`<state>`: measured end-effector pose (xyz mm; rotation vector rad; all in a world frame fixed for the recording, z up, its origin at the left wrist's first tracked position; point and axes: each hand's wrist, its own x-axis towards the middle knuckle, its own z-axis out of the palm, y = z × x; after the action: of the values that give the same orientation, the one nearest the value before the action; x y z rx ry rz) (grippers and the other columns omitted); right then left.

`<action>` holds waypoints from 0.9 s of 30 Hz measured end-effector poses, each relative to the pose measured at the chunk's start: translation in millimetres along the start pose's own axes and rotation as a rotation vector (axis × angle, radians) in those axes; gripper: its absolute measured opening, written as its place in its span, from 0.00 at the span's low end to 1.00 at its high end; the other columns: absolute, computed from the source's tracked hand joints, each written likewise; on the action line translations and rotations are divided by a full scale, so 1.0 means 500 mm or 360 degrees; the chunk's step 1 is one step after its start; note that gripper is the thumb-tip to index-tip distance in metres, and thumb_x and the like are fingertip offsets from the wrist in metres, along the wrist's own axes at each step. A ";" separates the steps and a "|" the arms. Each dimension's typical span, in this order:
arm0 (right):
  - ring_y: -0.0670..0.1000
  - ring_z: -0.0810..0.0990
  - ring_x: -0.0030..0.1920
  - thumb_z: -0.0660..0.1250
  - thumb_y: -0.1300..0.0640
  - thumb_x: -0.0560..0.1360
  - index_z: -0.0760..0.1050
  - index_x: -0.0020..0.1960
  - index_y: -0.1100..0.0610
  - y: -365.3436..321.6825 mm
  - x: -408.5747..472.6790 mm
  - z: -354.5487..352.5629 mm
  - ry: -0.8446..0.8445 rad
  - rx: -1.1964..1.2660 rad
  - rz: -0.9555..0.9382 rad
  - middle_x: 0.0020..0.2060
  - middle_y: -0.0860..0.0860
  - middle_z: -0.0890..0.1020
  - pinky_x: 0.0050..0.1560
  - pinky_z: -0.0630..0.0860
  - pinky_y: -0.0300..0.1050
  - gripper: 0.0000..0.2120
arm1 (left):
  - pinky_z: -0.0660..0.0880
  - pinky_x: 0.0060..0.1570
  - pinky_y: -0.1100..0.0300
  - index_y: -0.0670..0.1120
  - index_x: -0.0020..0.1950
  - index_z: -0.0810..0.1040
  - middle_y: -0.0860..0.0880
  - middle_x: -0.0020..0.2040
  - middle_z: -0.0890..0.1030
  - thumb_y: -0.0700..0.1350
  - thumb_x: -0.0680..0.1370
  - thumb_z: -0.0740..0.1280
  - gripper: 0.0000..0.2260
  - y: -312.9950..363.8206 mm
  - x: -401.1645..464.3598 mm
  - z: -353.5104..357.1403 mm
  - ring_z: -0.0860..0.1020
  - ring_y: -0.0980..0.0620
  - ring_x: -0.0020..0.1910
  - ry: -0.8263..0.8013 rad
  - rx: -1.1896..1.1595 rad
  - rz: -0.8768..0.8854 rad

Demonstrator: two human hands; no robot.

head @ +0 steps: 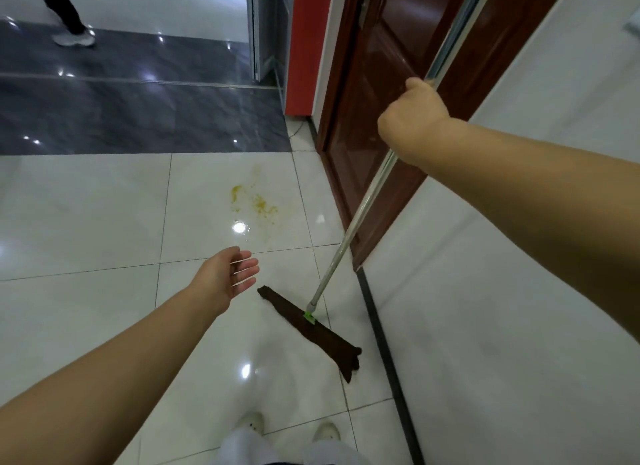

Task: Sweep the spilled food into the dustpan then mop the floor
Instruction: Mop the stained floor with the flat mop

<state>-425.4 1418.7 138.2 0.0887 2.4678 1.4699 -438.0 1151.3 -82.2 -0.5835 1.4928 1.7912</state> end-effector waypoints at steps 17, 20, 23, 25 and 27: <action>0.57 0.75 0.52 0.64 0.52 0.74 0.81 0.54 0.51 -0.190 0.122 -0.183 0.0452 -0.0107 -0.0027 0.48 0.51 0.81 0.57 0.64 0.53 0.12 | 0.77 0.40 0.57 0.42 0.47 0.76 0.44 0.46 0.81 0.47 0.82 0.56 0.13 0.021 0.045 -0.221 0.80 0.50 0.44 0.0196 -0.0183 -0.0092; 0.56 0.75 0.55 0.64 0.52 0.75 0.79 0.57 0.51 -0.246 0.115 -0.178 0.0364 -0.0046 -0.0121 0.52 0.51 0.81 0.60 0.63 0.53 0.13 | 0.76 0.39 0.57 0.42 0.47 0.76 0.44 0.46 0.81 0.47 0.81 0.56 0.12 0.013 0.053 -0.216 0.80 0.50 0.44 0.0160 -0.0187 -0.0121; 0.56 0.76 0.55 0.62 0.54 0.76 0.77 0.59 0.51 -0.284 0.102 -0.163 0.0162 0.0018 -0.0172 0.54 0.51 0.80 0.58 0.65 0.52 0.13 | 0.77 0.38 0.57 0.42 0.47 0.77 0.45 0.45 0.81 0.46 0.81 0.57 0.12 0.003 0.063 -0.197 0.81 0.50 0.43 0.0127 -0.0171 -0.0160; 0.55 0.76 0.54 0.63 0.56 0.76 0.77 0.59 0.51 -0.300 0.087 -0.146 0.0000 0.0124 -0.0182 0.54 0.51 0.79 0.55 0.66 0.51 0.13 | 0.77 0.38 0.57 0.42 0.46 0.77 0.45 0.44 0.81 0.47 0.81 0.57 0.13 -0.008 0.070 -0.178 0.81 0.51 0.42 0.0087 -0.0139 -0.0186; 0.54 0.77 0.53 0.63 0.57 0.75 0.76 0.59 0.51 -0.314 0.068 -0.123 -0.0168 0.0247 -0.0189 0.53 0.51 0.79 0.51 0.68 0.50 0.13 | 0.76 0.38 0.57 0.42 0.46 0.77 0.45 0.44 0.81 0.47 0.82 0.56 0.13 -0.022 0.076 -0.159 0.80 0.51 0.42 0.0031 -0.0082 -0.0228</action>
<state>-461.0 1296.4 22.4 0.0472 2.4529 1.1942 -461.9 1084.0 -135.3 -0.7175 1.3849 1.7218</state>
